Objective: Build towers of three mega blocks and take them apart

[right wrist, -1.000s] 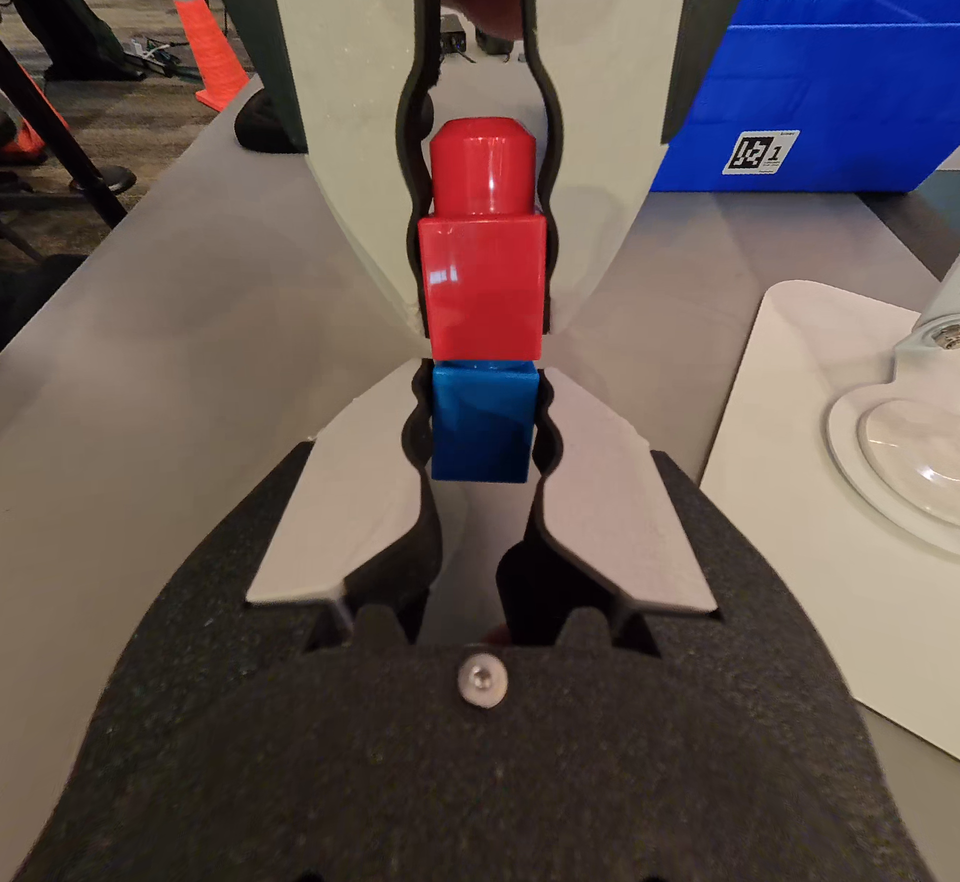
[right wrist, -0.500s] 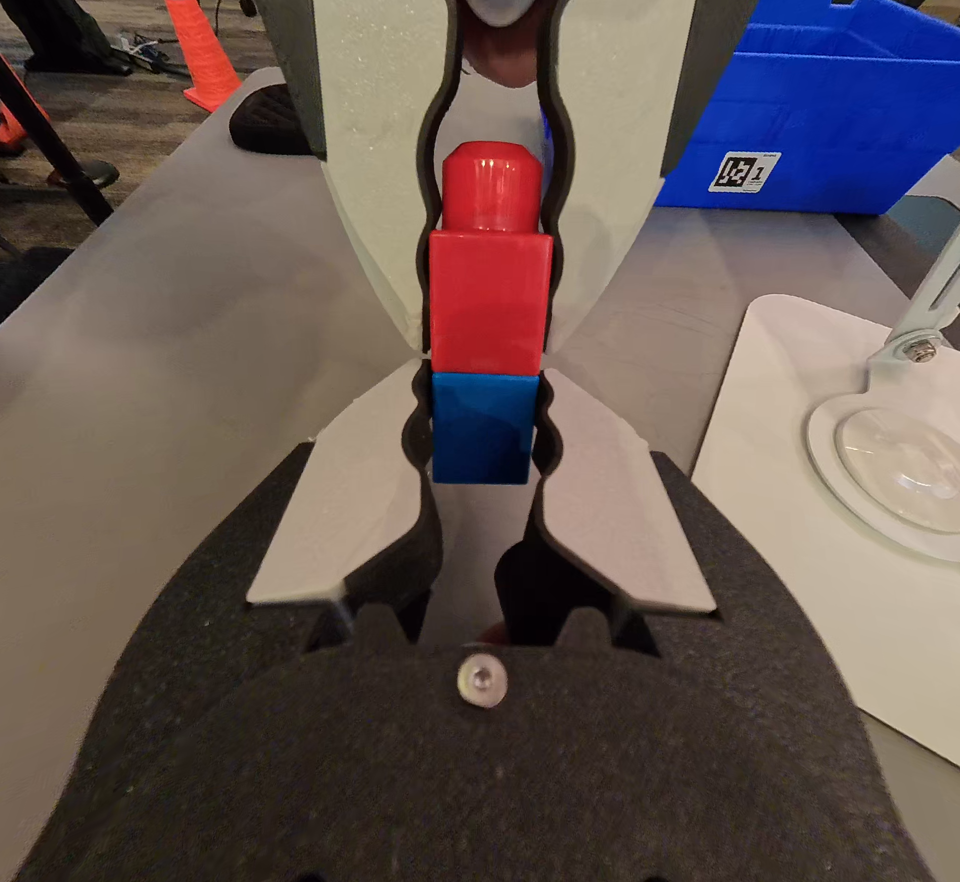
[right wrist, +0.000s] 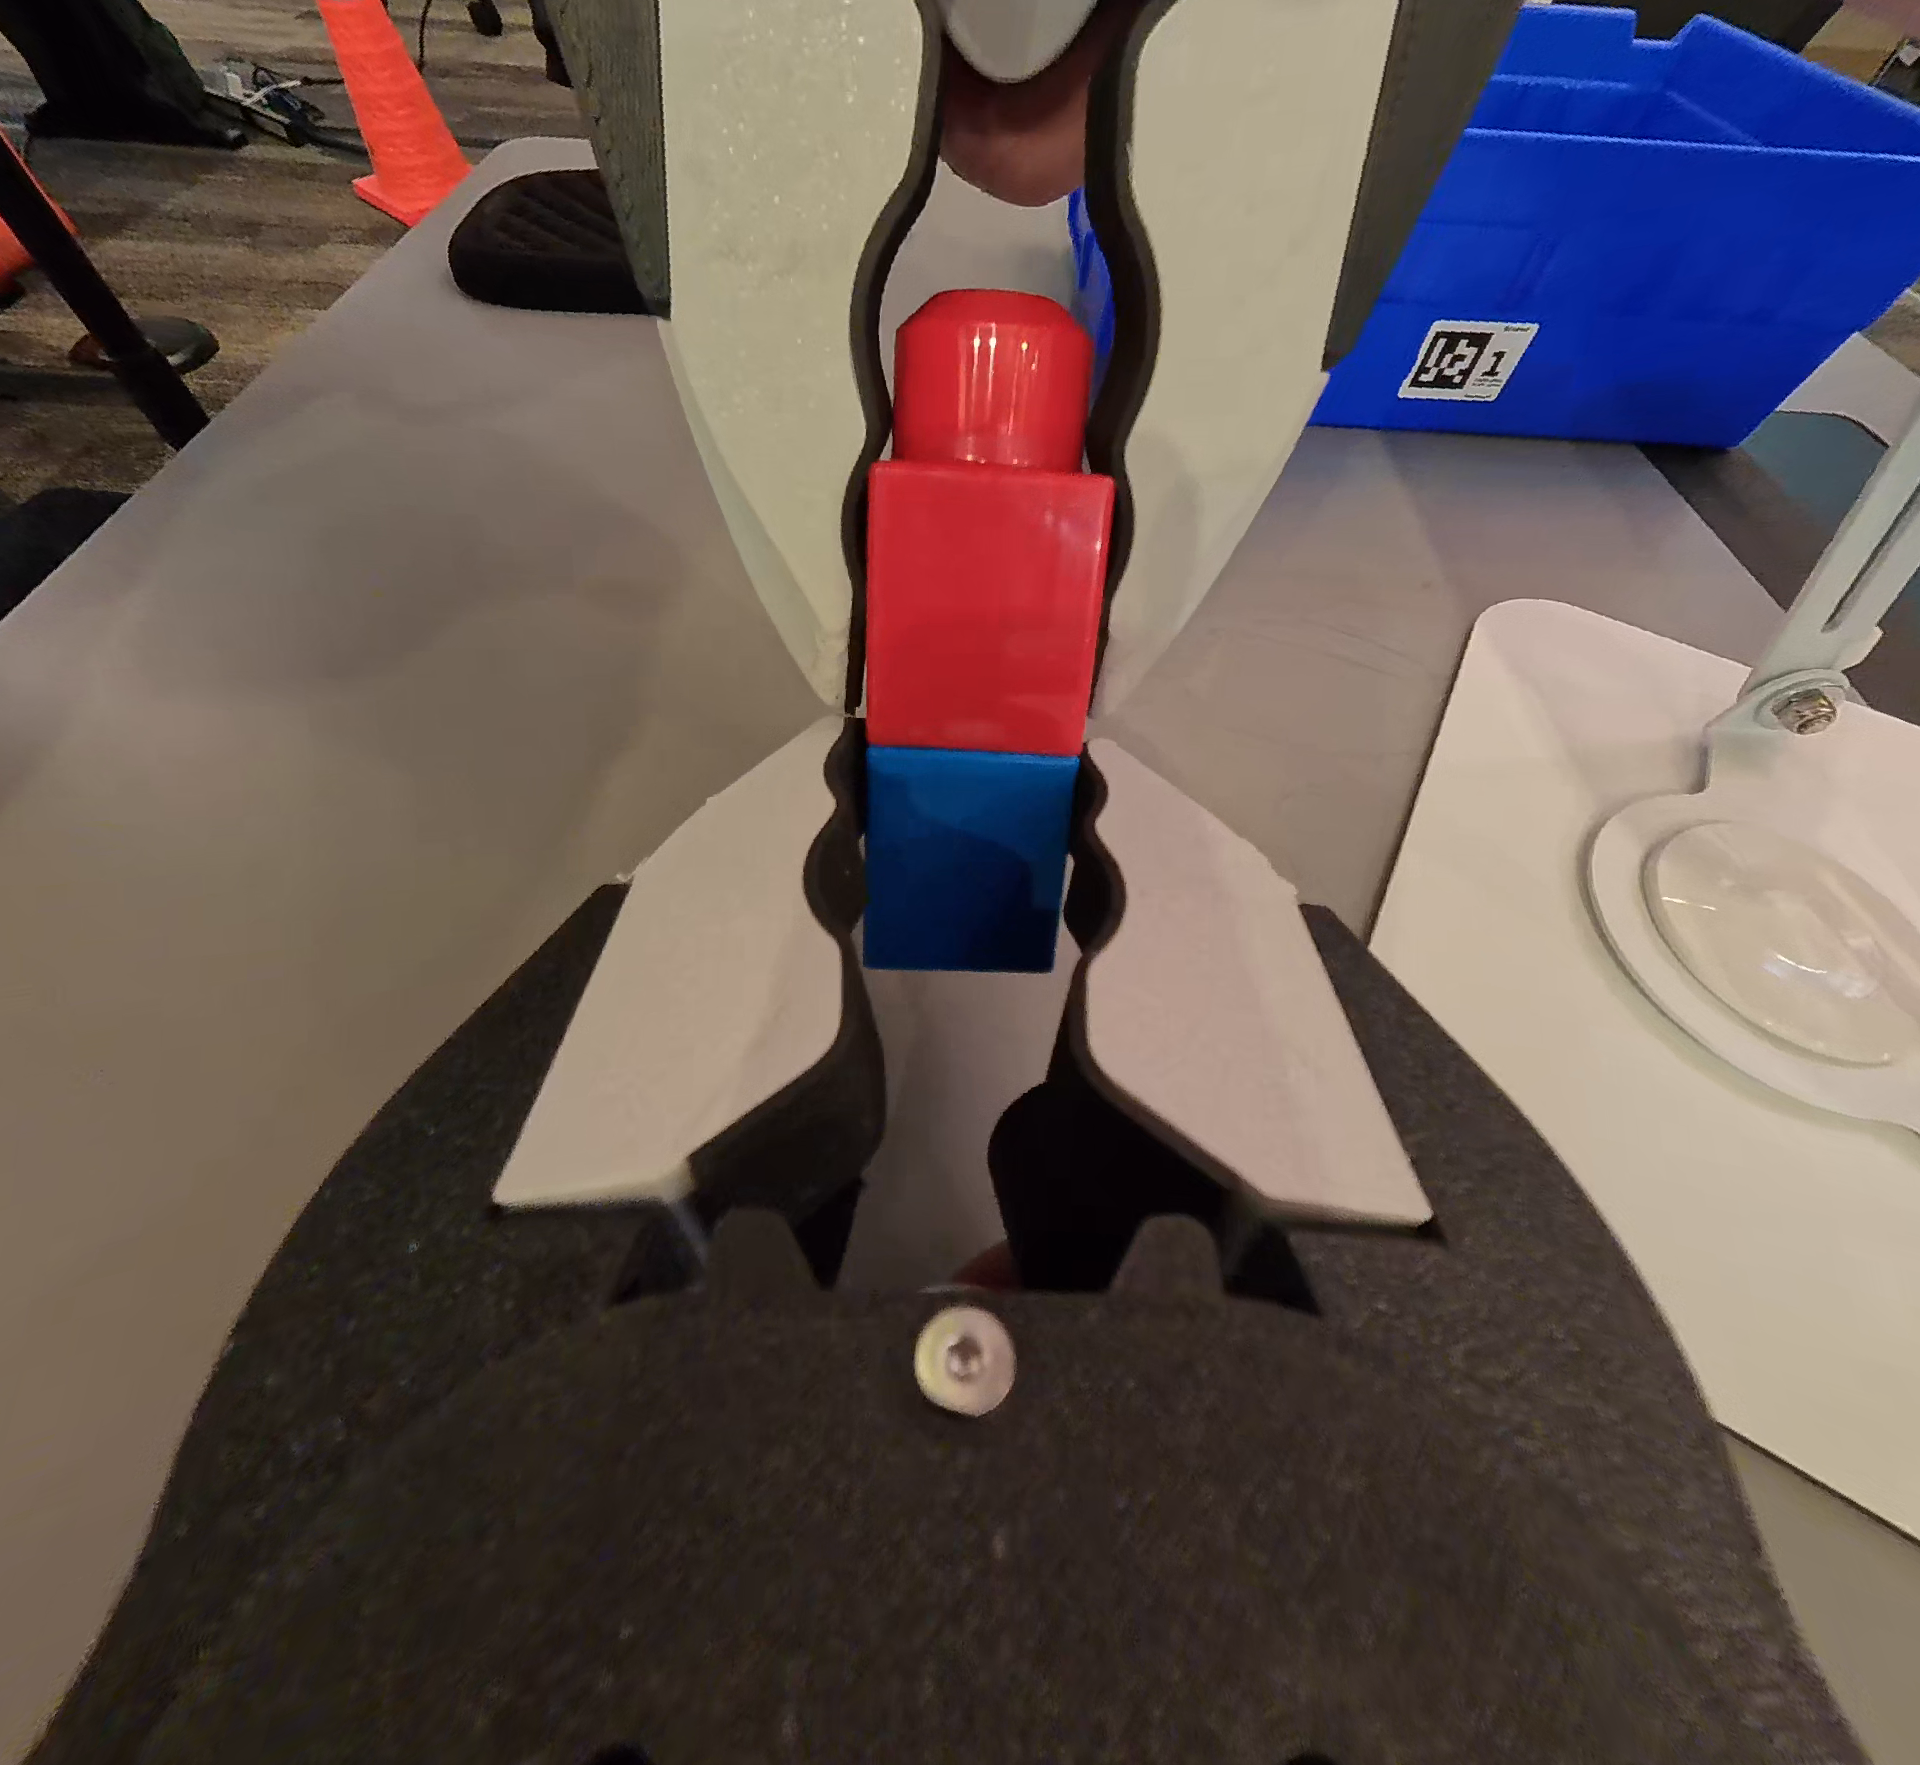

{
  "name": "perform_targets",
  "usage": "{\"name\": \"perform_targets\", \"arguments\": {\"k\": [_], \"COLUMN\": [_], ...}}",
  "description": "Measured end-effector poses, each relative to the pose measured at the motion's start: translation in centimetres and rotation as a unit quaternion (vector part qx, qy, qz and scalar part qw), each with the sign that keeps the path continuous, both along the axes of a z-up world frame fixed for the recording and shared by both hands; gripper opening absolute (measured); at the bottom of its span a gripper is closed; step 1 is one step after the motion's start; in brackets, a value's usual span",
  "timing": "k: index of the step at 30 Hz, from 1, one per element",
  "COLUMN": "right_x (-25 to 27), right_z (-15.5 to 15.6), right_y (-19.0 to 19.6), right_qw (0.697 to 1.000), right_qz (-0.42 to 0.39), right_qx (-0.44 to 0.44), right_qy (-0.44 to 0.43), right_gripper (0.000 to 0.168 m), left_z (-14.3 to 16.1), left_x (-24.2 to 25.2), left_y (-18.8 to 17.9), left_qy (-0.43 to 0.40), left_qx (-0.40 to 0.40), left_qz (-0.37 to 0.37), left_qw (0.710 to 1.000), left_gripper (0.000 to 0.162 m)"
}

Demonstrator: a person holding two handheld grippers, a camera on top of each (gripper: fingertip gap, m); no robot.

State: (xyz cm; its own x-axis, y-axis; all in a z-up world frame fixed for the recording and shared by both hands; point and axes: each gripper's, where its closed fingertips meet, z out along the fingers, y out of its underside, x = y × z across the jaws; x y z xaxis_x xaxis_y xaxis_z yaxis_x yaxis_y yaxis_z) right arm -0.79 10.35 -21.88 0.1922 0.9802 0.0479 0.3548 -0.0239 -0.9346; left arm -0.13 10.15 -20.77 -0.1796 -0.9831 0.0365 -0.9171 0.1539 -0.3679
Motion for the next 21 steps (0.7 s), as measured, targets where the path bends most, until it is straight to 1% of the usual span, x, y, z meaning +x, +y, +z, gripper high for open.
{"name": "perform_targets", "arguments": {"k": [5, 9, 16, 21], "right_x": [0.0, 0.0, 0.0, 0.1], "right_z": [0.1, 0.8, 1.0, 1.0], "right_y": [0.0, 0.0, 0.0, 0.0], "right_qw": [1.000, 0.999, 0.999, 0.999], "right_qz": [0.005, 0.009, 0.011, 0.011], "right_qx": [-0.006, -0.019, -0.019, -0.020], "right_qy": [0.003, 0.034, 0.038, 0.039], "right_gripper": [0.035, 0.035, 0.035, 0.035], "left_z": [0.0, 1.2, 2.1, 2.0], "left_x": [-0.1, 0.3, -0.3, -0.3], "left_y": [0.0, 0.1, 0.3, 0.3], "left_qy": [-0.005, -0.034, -0.057, -0.059], "left_qx": [0.000, -0.010, -0.011, -0.010], "left_qz": [-0.002, 0.013, 0.025, 0.025], "left_qw": [1.000, 0.999, 0.998, 0.998], "left_gripper": [0.035, 0.035, 0.036, 0.036]}}
